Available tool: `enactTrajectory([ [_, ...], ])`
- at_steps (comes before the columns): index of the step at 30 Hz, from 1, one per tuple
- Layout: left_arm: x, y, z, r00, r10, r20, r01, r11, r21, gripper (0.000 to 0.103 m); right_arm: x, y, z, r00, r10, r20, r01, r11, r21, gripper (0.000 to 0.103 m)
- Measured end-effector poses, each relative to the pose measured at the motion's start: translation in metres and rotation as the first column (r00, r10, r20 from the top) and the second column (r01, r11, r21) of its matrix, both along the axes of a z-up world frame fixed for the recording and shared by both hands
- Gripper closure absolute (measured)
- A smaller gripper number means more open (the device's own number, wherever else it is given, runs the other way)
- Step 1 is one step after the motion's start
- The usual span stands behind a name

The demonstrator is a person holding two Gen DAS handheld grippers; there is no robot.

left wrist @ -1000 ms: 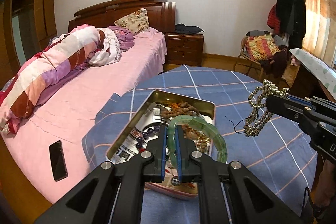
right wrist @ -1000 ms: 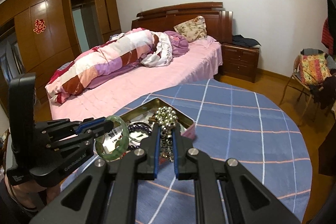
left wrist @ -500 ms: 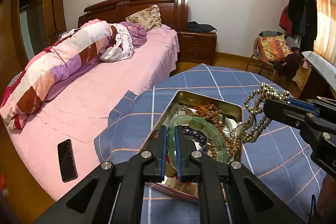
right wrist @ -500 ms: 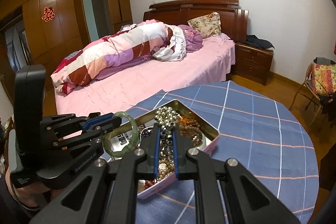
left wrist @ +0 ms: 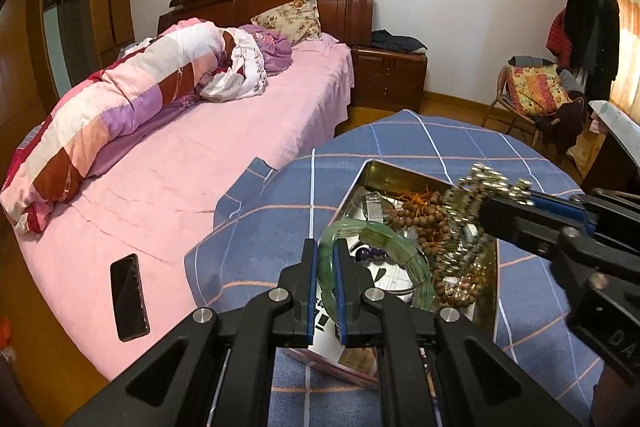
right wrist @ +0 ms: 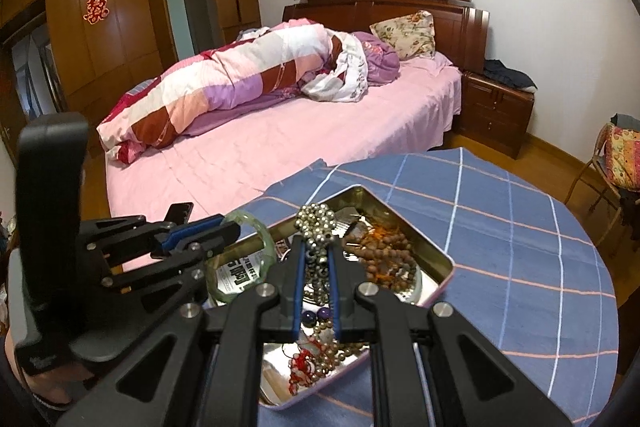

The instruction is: Organize jewelry

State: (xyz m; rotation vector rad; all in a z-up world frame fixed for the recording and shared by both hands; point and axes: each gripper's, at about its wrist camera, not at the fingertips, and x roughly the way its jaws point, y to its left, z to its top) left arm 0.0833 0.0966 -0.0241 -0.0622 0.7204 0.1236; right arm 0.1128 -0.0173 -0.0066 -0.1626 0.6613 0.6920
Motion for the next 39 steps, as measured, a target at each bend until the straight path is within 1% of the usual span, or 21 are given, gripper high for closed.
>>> enactTrajectory([
  [6,0.002,-0.001,-0.006,1.000,-0.014,-0.018,0.014,1.000,-0.004,0.096,0.011,0.012,-0.017,0.999,0.006,-0.043,-0.007,0.999,-0.038,0.090],
  [8,0.003,-0.002,-0.009,0.999,-0.021,-0.035,0.020,1.000,-0.013,0.095,0.013,0.015,-0.024,0.998,0.012,-0.064,-0.016,0.998,-0.056,0.088],
  [9,0.004,-0.002,-0.010,0.999,-0.028,-0.041,0.027,0.999,-0.019,0.093,0.014,0.015,-0.026,0.998,0.008,-0.063,-0.011,0.999,-0.053,0.087],
  [10,0.004,-0.003,-0.012,0.998,-0.030,-0.048,0.029,0.999,-0.024,0.089,0.015,0.014,-0.027,0.998,0.006,-0.067,-0.010,0.999,-0.048,0.084],
  [11,0.004,-0.004,-0.012,0.998,-0.027,-0.051,0.026,0.999,-0.020,0.088,0.016,0.012,-0.028,0.996,0.009,-0.084,-0.012,0.999,-0.041,0.079],
  [12,0.004,-0.004,-0.013,0.998,-0.024,-0.053,0.023,1.000,-0.015,0.085,0.018,0.010,-0.030,0.996,-0.002,-0.091,-0.001,0.999,-0.040,0.078],
  [14,0.004,-0.003,-0.014,0.998,-0.015,-0.058,0.013,1.000,-0.020,0.081,0.018,0.007,-0.029,0.996,-0.020,-0.092,0.016,0.999,-0.045,0.068],
  [15,0.004,-0.001,-0.014,0.998,-0.009,-0.059,0.007,0.999,-0.033,0.074,0.019,0.004,-0.029,0.995,-0.029,-0.093,0.025,0.999,-0.044,0.066],
  [16,0.003,0.000,-0.014,0.998,-0.001,-0.060,-0.001,0.999,-0.038,0.064,0.018,0.001,-0.028,0.995,-0.037,-0.092,0.033,0.999,-0.041,0.062],
  [17,0.002,0.002,-0.013,0.998,0.018,-0.057,-0.020,0.999,-0.038,0.059,0.018,-0.003,-0.027,0.995,-0.048,-0.091,0.044,0.998,-0.038,0.056],
  [18,0.000,0.003,-0.013,0.998,0.026,-0.050,-0.028,0.999,-0.041,0.050,0.018,-0.005,-0.026,0.994,-0.060,-0.090,0.057,0.998,-0.035,0.052],
  [19,-0.003,0.005,-0.011,0.999,0.030,-0.042,-0.032,0.998,-0.051,0.043,0.017,-0.012,-0.024,0.993,-0.080,-0.090,0.078,0.997,-0.024,0.044],
  [20,-0.005,0.005,-0.010,0.999,0.030,-0.039,-0.033,0.998,-0.060,0.041,0.015,-0.017,-0.023,0.992,-0.090,-0.093,0.089,0.996,-0.012,0.038],
  [22,-0.010,0.004,-0.008,0.999,0.032,-0.030,-0.034,0.997,-0.070,0.040,0.010,-0.027,-0.019,0.991,-0.099,-0.086,0.099,0.995,0.003,0.035],
  [24,-0.014,0.004,-0.005,0.999,0.034,-0.024,-0.036,0.997,-0.074,0.040,0.004,-0.033,-0.016,0.991,-0.115,-0.070,0.115,0.993,-0.006,0.034],
  [26,-0.019,0.004,-0.002,0.999,0.040,-0.013,-0.041,0.995,-0.088,0.040,-0.004,-0.040,-0.012,0.991,-0.125,-0.055,0.125,0.992,0.004,0.030],
  [28,-0.024,0.003,0.003,0.999,0.043,0.002,-0.043,0.995,-0.086,0.040,-0.009,-0.046,-0.008,0.990,-0.136,-0.042,0.137,0.990,0.016,0.028],
  [33,-0.033,0.002,0.013,0.999,0.042,0.031,-0.040,0.996,-0.077,0.040,-0.018,-0.055,0.000,0.989,-0.149,-0.019,0.149,0.988,0.048,0.027],
  [39,-0.040,0.001,0.022,0.997,0.043,0.058,-0.039,0.997,-0.065,0.040,-0.019,-0.060,0.001,0.986,-0.164,-0.020,0.165,0.984,0.064,0.026],
])
